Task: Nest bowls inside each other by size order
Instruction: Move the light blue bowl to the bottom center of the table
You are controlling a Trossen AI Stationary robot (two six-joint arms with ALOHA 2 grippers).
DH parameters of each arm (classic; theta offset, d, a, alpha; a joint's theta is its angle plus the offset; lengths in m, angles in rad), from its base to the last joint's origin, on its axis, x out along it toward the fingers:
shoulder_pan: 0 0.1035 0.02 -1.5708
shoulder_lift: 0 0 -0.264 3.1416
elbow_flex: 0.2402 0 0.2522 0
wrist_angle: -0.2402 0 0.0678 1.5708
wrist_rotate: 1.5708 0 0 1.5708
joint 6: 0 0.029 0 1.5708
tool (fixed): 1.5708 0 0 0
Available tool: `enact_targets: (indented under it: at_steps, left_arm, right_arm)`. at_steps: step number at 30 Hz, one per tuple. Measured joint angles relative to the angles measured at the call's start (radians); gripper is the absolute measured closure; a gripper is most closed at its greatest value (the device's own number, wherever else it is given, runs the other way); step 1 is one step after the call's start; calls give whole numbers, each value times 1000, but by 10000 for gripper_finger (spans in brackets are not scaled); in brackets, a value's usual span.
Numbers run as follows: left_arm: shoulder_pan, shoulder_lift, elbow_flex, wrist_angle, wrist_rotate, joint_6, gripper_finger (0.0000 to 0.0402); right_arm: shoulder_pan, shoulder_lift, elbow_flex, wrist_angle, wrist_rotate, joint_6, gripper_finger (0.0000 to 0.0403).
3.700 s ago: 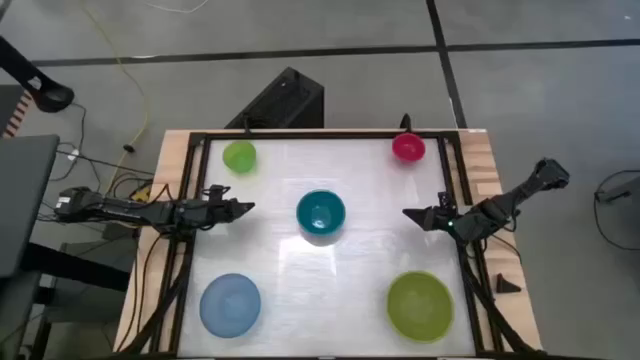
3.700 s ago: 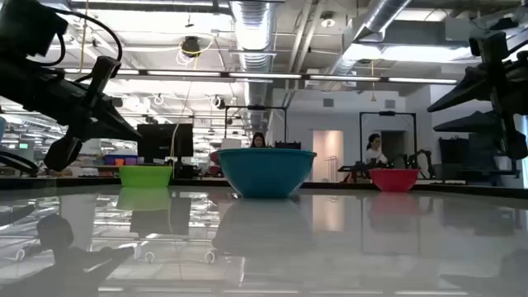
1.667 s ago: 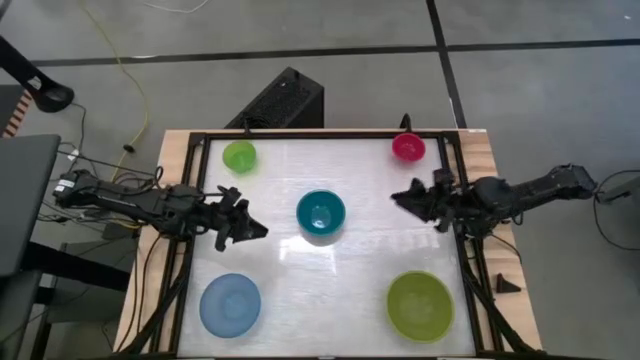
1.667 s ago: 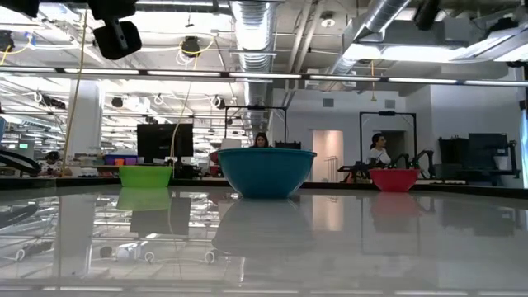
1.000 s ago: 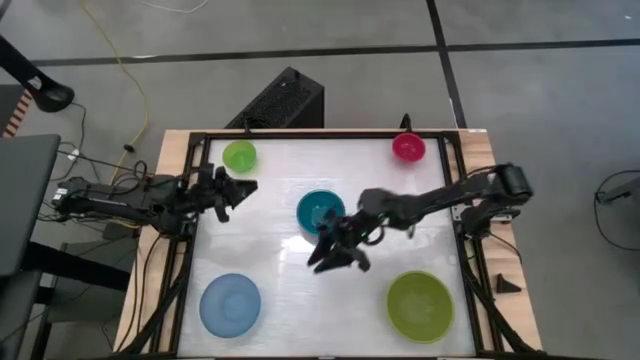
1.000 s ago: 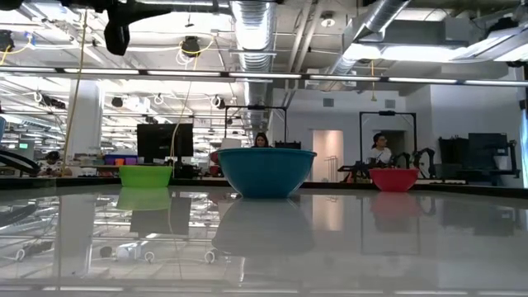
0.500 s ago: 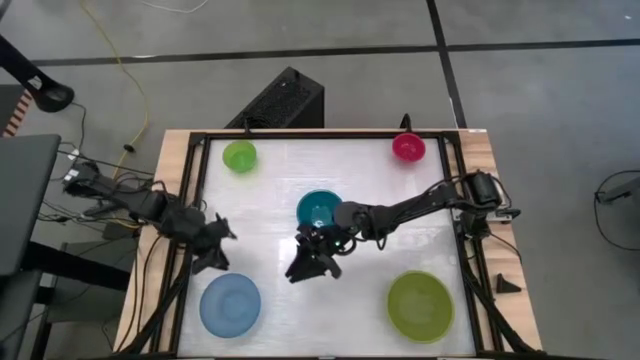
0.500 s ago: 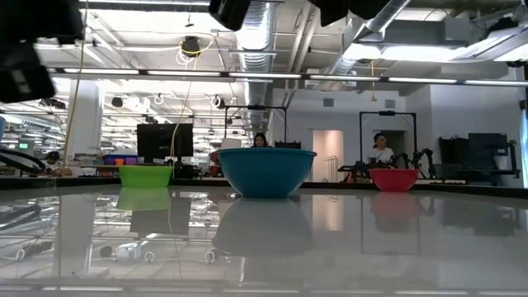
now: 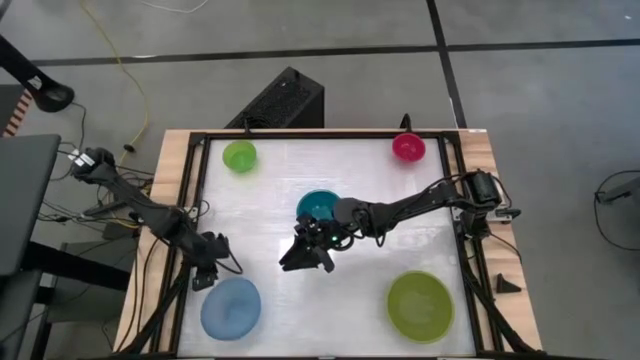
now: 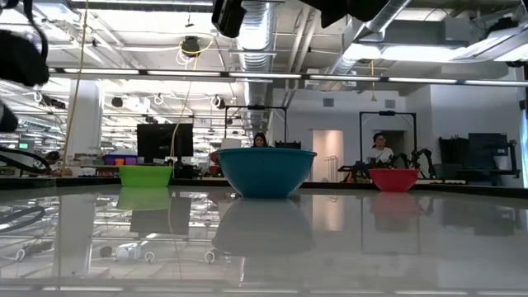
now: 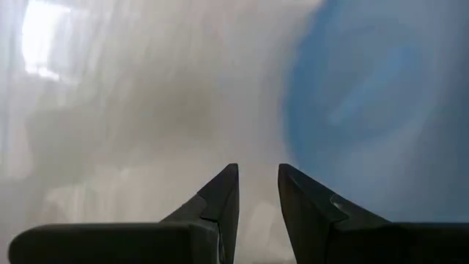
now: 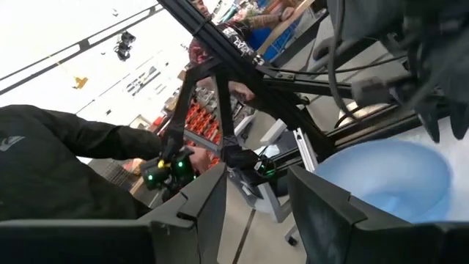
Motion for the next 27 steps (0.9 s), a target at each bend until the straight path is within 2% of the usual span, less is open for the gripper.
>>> enact_targets:
  at_steps: [6, 19, 21, 27]
  left_arm:
    - [-8, 114, 0, 139, -36, 13, 317]
    - [-7, 274, 0, 535, 1, -75, 333]
    - [4, 306, 0, 586, -33, -70, 339]
    - [108, 331, 0, 583, -262, 16, 345]
  right_arm:
    - [0, 0, 0, -2, 3, 13, 221]
    - [17, -1, 0, -5, -32, 35, 221]
    - [25, -1, 0, -14, -51, 42, 221]
    - [71, -1, 0, -28, -31, 15, 221]
